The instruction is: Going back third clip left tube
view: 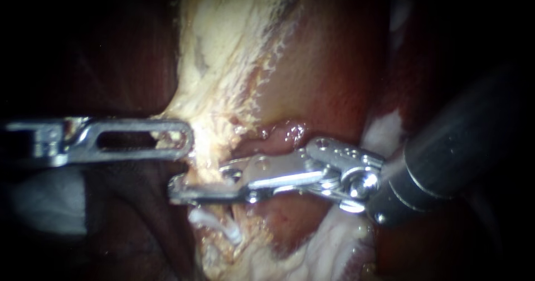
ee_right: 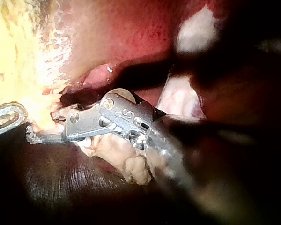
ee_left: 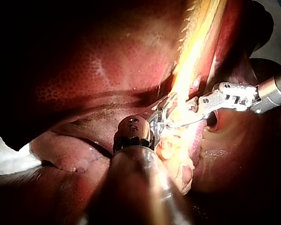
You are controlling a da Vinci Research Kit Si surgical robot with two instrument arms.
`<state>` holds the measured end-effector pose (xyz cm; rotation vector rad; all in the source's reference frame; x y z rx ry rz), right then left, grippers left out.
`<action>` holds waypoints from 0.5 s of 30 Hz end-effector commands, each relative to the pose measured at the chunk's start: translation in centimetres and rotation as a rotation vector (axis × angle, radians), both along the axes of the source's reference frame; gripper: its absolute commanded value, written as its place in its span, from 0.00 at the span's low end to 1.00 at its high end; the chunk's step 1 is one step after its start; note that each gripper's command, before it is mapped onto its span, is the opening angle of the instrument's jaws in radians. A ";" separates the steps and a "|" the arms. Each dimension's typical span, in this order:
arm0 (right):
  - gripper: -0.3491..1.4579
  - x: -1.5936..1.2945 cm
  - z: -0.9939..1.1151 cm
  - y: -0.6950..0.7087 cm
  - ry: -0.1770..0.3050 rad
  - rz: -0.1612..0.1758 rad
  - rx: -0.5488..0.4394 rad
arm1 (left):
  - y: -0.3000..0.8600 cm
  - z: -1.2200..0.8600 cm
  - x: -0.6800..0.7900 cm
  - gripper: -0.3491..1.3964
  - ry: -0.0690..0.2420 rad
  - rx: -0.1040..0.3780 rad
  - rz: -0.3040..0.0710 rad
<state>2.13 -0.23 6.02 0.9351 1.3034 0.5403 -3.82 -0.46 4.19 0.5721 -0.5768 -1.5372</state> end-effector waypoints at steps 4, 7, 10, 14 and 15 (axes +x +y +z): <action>0.00 0.00 0.00 -0.01 0.000 -0.001 0.000 | 0.00 -0.01 0.01 0.00 0.000 0.000 0.000; 0.07 0.01 -0.01 -0.01 -0.001 0.001 -0.001 | 0.00 -0.01 0.01 0.00 0.000 0.000 0.000; 0.40 0.06 -0.03 -0.01 0.013 0.003 -0.046 | 0.00 -0.01 0.01 0.00 0.000 0.000 0.000; 0.50 0.19 -0.03 0.00 0.031 0.007 -0.109 | -0.01 -0.02 0.00 0.00 0.000 0.001 -0.001; 0.50 0.21 -0.02 -0.01 0.036 0.010 -0.120 | -0.01 -0.03 0.00 0.00 0.001 0.000 -0.001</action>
